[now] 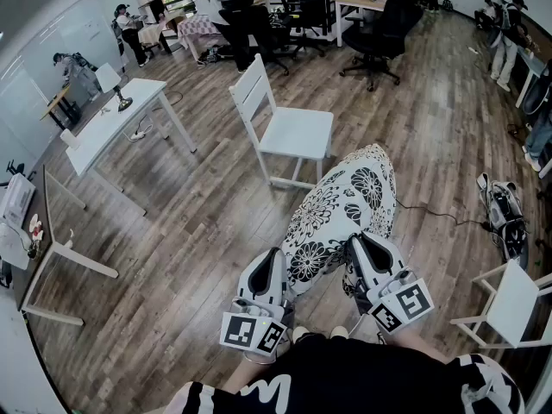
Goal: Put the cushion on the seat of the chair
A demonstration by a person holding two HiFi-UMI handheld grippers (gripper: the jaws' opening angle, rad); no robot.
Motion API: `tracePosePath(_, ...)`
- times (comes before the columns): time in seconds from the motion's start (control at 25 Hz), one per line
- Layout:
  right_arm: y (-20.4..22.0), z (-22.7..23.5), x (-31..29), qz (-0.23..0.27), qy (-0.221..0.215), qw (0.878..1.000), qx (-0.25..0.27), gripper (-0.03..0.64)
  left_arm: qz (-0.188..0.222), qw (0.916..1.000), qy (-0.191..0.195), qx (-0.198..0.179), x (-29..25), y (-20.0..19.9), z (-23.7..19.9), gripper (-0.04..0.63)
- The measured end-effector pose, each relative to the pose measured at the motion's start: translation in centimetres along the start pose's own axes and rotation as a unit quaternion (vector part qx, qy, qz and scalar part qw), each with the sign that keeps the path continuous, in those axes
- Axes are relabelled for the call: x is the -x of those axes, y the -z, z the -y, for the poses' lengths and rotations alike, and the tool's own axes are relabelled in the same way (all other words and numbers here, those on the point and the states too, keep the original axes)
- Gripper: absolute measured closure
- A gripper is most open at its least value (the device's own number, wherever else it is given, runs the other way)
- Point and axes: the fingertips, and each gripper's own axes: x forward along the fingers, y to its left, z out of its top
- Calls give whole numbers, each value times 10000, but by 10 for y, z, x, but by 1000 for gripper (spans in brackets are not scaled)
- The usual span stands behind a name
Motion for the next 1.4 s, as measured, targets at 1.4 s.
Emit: tracePosePath(1.4, 24, -51, -15, 366, 238, 9990, -55, 583, -146, 9994, 236, 196, 33, 10, -50, 589)
